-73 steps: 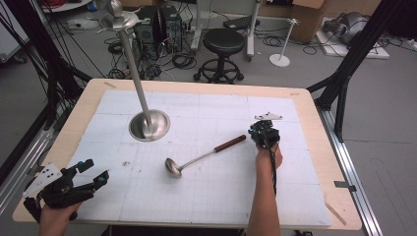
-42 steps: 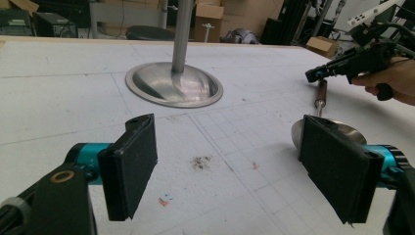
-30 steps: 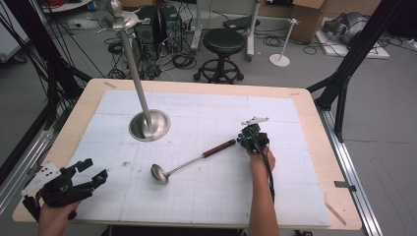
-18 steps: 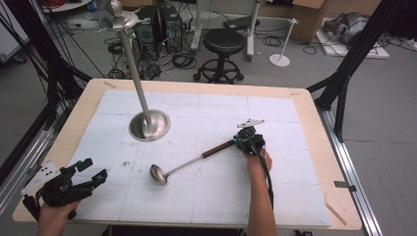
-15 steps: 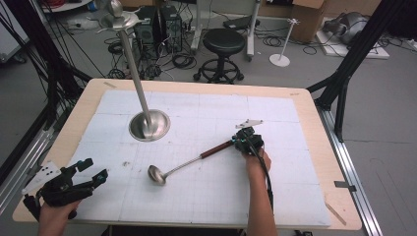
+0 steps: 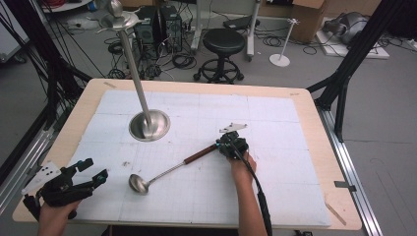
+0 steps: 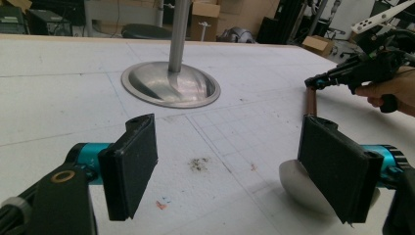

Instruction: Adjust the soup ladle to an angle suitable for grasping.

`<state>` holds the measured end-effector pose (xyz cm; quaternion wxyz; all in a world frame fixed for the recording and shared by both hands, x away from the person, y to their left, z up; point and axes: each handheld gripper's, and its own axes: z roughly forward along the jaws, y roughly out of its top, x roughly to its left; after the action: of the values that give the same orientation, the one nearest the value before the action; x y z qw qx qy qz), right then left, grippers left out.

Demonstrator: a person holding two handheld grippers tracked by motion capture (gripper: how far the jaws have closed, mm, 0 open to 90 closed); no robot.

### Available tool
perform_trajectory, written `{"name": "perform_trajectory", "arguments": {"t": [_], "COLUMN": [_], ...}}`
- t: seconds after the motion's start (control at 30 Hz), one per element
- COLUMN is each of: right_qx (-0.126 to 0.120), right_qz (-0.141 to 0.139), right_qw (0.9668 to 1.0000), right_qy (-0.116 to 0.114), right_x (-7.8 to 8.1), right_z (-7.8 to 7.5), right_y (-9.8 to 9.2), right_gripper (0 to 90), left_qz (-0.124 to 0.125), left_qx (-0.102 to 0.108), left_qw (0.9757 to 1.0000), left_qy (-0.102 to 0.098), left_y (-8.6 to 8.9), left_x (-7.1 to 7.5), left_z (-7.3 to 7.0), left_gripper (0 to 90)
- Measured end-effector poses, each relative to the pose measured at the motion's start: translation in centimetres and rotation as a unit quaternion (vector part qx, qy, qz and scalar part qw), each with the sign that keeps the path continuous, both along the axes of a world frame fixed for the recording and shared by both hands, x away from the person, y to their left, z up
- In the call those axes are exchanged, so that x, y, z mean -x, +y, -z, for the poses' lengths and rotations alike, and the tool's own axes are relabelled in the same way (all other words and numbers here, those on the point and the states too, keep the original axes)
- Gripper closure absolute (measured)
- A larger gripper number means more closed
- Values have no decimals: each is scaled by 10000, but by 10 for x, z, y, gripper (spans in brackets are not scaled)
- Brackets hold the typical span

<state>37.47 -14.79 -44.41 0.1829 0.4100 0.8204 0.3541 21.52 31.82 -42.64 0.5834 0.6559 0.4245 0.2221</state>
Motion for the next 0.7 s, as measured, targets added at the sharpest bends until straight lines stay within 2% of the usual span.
{"name": "perform_trajectory", "arguments": {"t": [0.23,0.5,0.57,0.6,0.7], "right_qx": [-31,-67,-83,-295,-406], "right_qz": [-145,-481,-472,-408,-361], "right_qw": [9999,9988,9988,9987,9985], "right_qy": [16,-17,-60,8,-3], "right_x": [3,6,6,7,10], "right_z": [0,0,0,-3,-8], "right_y": [19,52,52,48,42], "right_gripper": [893,892,892,891,874], "left_qz": [0,5,3,-9,-4], "left_qx": [-13,-17,-10,2,0], "left_qw": [10000,10000,10000,10000,10000], "left_qy": [-1,0,-3,-8,-7], "left_y": [-1,0,1,1,2], "left_x": [0,1,1,2,1], "left_z": [0,0,0,0,0], "left_gripper": [230,231,231,231,231]}}
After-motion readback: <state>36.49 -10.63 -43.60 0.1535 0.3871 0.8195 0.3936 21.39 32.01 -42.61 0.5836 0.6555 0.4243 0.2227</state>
